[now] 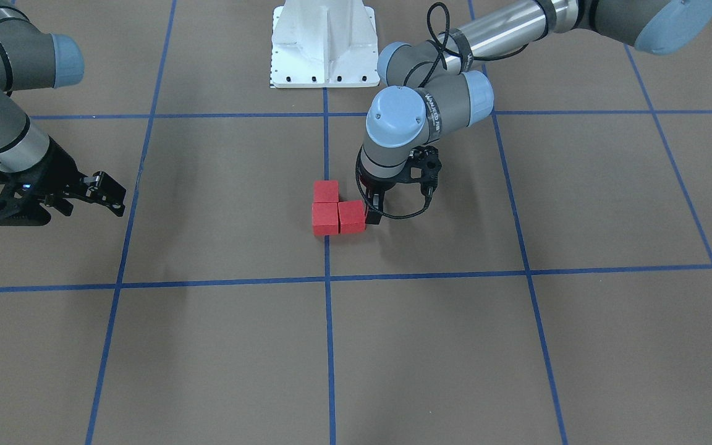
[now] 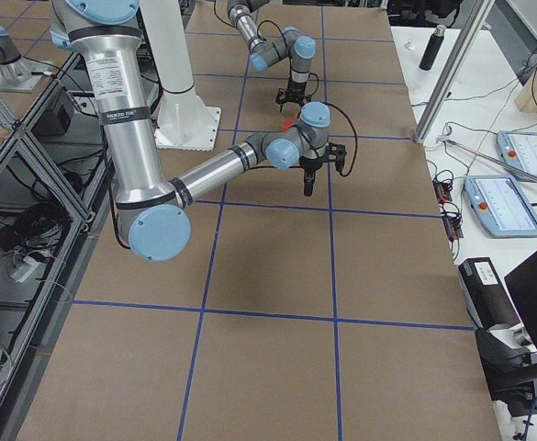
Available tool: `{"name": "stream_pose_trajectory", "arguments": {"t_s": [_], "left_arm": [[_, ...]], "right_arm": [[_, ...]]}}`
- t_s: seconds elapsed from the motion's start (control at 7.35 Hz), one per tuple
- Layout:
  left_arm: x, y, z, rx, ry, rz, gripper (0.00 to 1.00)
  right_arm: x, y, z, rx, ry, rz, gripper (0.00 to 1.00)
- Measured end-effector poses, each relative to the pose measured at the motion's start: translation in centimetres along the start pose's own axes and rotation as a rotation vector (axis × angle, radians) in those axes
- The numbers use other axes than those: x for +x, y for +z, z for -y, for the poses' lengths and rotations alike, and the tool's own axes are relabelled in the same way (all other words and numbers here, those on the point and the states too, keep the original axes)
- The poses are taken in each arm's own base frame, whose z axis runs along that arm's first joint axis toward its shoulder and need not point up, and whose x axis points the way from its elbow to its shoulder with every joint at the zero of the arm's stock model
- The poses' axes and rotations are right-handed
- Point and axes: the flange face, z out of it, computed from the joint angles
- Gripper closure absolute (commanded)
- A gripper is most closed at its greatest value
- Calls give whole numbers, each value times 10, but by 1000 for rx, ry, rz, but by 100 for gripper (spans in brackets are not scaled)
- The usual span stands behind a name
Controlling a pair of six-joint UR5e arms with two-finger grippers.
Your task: Form red blocks into L shape at center
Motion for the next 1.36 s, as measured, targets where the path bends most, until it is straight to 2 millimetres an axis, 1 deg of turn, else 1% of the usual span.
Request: {"name": "stream_pose_trajectory", "arguments": {"t_s": [0.54, 0.68, 0.82, 1.09, 1.22, 1.36], "left_arm": [[0, -1, 0, -4, 1, 3, 0], [0, -5, 2, -3, -2, 1, 0], [-1, -16, 3, 1, -2, -3, 0], [-6, -46, 7, -3, 44, -20, 0], [-17, -62, 22, -16, 121, -39, 0], [-33, -79, 52, -24, 231, -65, 0]], "right_arm": [[-1, -1, 0, 1, -2, 2, 1], [-1, -1, 0, 2, -2, 2, 1], [-1, -1, 0, 1, -1, 2, 1], [-1, -1, 0, 2, -2, 2, 1], [-2, -4, 1, 7, -3, 5, 1], [2, -8, 5, 17, 0, 5, 1]]}}
